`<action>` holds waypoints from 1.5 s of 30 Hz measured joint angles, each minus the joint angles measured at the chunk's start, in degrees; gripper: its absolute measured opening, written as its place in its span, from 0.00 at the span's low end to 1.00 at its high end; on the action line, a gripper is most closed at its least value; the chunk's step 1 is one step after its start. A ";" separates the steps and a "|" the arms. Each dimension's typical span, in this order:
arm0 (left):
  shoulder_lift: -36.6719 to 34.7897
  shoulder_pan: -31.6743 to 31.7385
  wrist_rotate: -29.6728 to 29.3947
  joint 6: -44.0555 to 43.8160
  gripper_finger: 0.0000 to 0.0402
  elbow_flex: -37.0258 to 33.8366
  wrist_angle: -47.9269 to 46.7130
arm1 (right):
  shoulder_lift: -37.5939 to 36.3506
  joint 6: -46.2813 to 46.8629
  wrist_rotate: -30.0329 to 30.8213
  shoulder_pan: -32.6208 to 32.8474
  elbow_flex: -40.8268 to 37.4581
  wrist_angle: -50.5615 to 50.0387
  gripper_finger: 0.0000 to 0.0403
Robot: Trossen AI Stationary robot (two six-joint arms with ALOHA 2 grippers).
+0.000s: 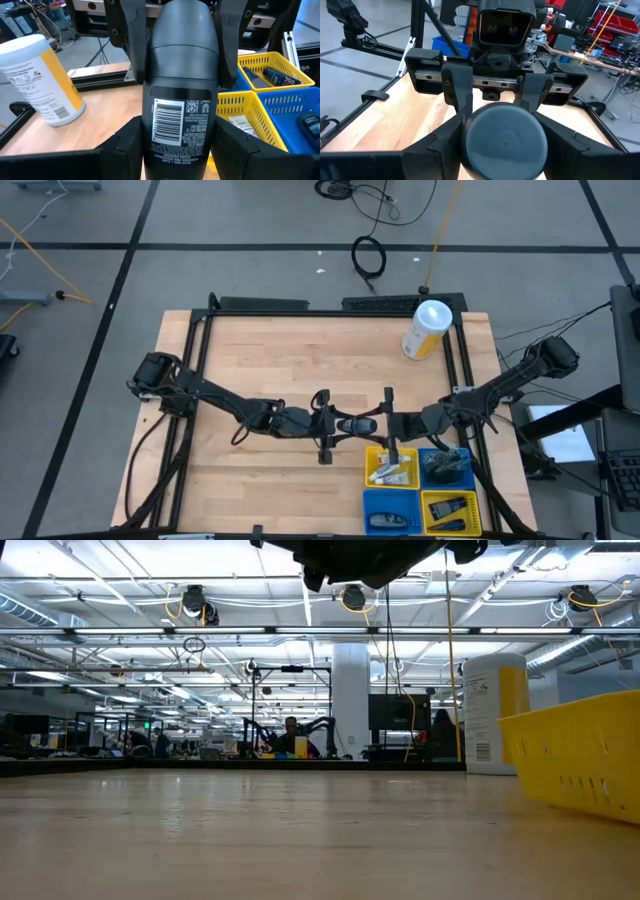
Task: Pick & Place Travel size toiletries
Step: Put the black deodorant into the bottom blue bin
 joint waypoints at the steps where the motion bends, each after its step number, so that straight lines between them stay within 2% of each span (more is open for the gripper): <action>1: 0.01 0.01 0.00 0.06 0.42 0.00 -0.02 | -0.01 -0.14 0.00 0.00 0.00 -0.11 0.48; 10: 0.03 0.00 -0.18 -0.31 0.42 0.00 -0.02 | -0.01 -1.33 -0.96 -0.02 0.00 -0.19 0.48; 12: 0.03 0.00 -0.15 -1.02 0.50 0.00 0.00 | -0.02 -1.81 -1.17 -0.02 0.00 -0.22 0.48; 15: 0.03 0.02 0.05 -2.08 0.68 0.00 0.23 | -0.03 -2.47 -1.93 0.07 0.00 -0.58 0.48; 18: 0.03 0.08 -0.20 -2.93 0.83 0.00 0.35 | -0.03 -2.40 -2.32 0.13 0.00 -0.67 0.48; 24: -0.03 0.11 -0.40 -2.97 0.97 0.02 -2.17 | -0.53 -0.69 -1.91 0.90 0.00 -1.76 0.48; 29: -0.06 -0.39 -0.30 -3.31 0.98 0.04 -5.09 | -3.34 2.76 -0.26 4.31 0.00 -6.83 0.48; 36: -0.06 -2.18 -0.35 -3.31 0.93 0.04 -8.82 | -6.69 11.30 3.44 13.92 0.00 -14.53 0.48; 40: -0.06 -2.80 -0.31 -3.29 0.91 0.04 -9.54 | -5.93 16.26 3.44 20.11 0.00 -14.91 0.48; 45: -0.06 -2.99 -0.33 -3.48 0.91 0.04 -9.56 | -2.04 23.52 8.75 26.44 0.00 -14.45 0.48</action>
